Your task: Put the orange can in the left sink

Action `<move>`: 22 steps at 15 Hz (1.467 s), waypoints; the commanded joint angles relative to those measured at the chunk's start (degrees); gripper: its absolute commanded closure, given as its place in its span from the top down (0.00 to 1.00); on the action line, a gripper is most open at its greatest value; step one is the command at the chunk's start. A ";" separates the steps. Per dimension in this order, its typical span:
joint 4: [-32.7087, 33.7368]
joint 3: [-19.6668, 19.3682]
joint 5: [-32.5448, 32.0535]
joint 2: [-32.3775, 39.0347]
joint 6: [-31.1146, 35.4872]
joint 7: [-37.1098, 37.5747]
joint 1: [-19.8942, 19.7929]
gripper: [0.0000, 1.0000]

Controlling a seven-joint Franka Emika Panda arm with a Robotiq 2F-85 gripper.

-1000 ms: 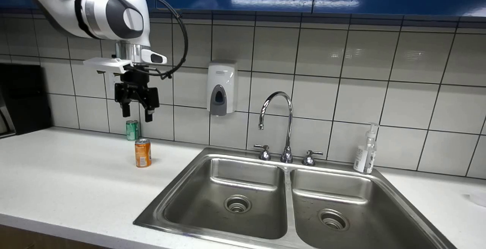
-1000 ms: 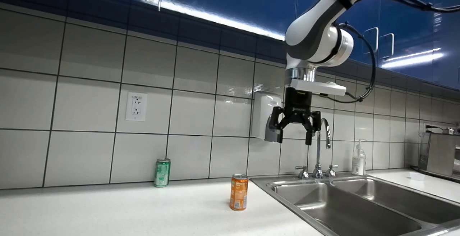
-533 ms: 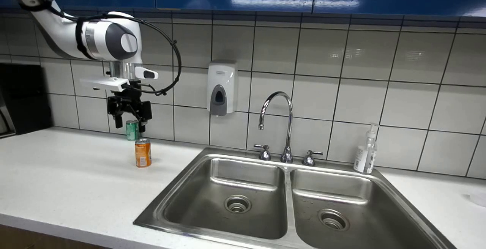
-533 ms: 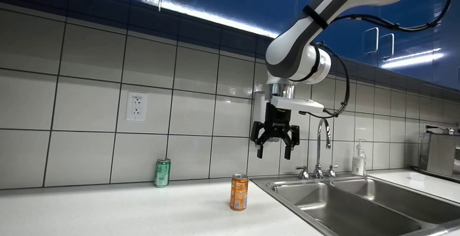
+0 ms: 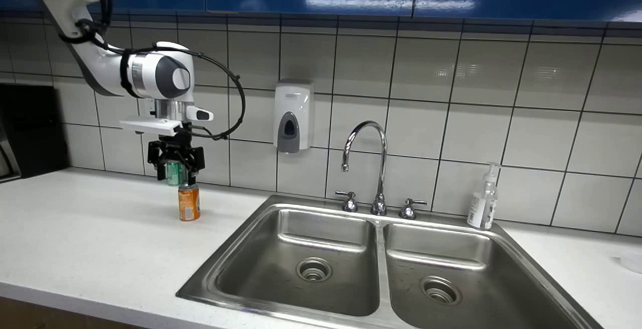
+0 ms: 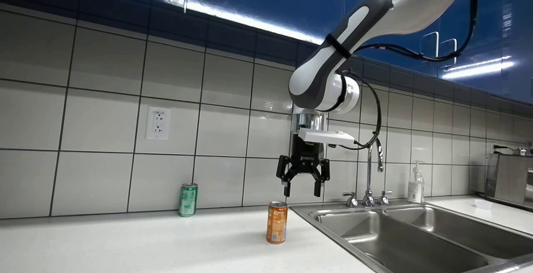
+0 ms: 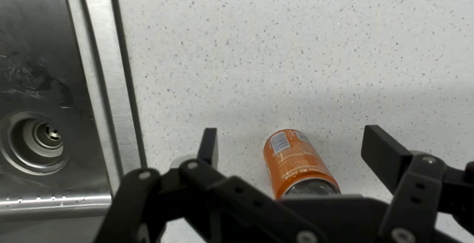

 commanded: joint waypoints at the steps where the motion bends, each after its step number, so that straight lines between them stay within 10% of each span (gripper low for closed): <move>1: 6.76 -0.19 -0.87 6.08 -2.12 -2.23 0.14 1.00; 20: 28.42 -0.10 -1.27 25.83 -11.36 -7.72 1.95 1.00; 22: 28.89 -0.17 -1.27 26.41 -11.30 -7.56 2.05 0.74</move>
